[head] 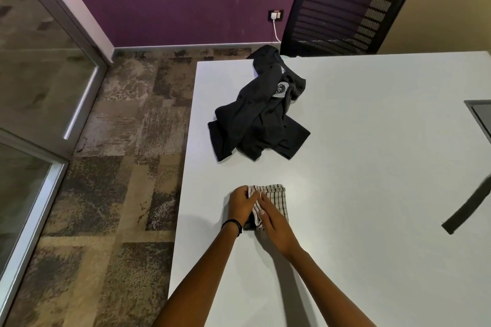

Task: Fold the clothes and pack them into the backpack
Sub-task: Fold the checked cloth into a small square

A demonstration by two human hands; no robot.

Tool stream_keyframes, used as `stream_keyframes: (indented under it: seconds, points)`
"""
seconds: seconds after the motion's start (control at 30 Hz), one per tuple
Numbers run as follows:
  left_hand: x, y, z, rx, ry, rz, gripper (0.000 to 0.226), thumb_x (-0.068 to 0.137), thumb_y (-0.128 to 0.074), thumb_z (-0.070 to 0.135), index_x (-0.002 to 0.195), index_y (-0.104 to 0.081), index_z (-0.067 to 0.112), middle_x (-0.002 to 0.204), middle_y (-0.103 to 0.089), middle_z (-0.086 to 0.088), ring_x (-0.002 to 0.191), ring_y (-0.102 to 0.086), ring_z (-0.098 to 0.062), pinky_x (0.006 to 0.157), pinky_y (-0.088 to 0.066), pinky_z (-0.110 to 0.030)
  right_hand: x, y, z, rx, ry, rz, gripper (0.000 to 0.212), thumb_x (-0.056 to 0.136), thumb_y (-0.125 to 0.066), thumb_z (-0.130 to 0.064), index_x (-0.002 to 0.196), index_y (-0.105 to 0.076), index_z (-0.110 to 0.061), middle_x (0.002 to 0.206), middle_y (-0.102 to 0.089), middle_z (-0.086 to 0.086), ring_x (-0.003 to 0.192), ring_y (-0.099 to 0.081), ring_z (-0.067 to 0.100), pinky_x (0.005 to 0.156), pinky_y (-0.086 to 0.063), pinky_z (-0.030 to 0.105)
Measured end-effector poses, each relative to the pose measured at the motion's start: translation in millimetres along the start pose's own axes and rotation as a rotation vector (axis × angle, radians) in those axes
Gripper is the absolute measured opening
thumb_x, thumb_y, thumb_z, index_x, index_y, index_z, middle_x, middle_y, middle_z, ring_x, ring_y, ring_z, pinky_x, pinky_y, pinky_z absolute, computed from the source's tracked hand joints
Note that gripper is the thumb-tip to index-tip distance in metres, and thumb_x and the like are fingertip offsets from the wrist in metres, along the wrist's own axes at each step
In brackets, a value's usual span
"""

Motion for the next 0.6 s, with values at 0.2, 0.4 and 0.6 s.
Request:
stream_keyframes:
  seconds: [0.2, 0.4, 0.6]
  points:
    - [1.8, 9.9, 6.4, 0.154, -0.179, 0.026, 0.022, 0.087, -0.064, 0.022, 0.106, -0.061, 0.012, 0.102, -0.056, 0.0, 0.09, -0.056, -0.012, 0.072, -0.041, -0.012, -12.3, 14.3, 37.4, -0.332, 0.08, 0.071, 0.05, 0.094, -0.027, -0.024, 0.141, -0.038, -0.012, 0.152, -0.024, 0.01, 0.141, -0.019, 0.022, 0.113, -0.018, 0.05]
    - [0.6, 9.8, 3.9, 0.216, -0.247, 0.067, 0.035, 0.092, -0.056, 0.014, 0.126, -0.05, 0.021, 0.126, -0.05, -0.001, 0.11, -0.053, -0.013, 0.086, -0.052, -0.02, -7.0, 10.8, 42.1, -0.519, 0.09, -0.052, 0.059, 0.092, -0.042, -0.026, 0.147, -0.022, -0.015, 0.154, 0.001, 0.006, 0.143, 0.0, 0.028, 0.112, -0.009, 0.049]
    - [-25.9, -18.3, 21.2, 0.598, -0.732, -0.182, 0.046, 0.098, -0.042, 0.018, 0.143, -0.035, 0.011, 0.153, -0.029, -0.004, 0.143, -0.022, -0.017, 0.117, -0.014, -0.031, -1.2, 4.8, 53.6, -0.579, 0.05, -0.139, 0.065, 0.09, -0.025, -0.044, 0.148, -0.016, -0.017, 0.156, -0.003, 0.013, 0.143, 0.002, 0.03, 0.107, -0.028, 0.055]
Point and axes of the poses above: each hand's wrist, its own x-axis towards the middle knuckle, its own y-axis out of the back of the hand, z = x × y, the point moved 5 cm from there along x, towards the middle knuckle
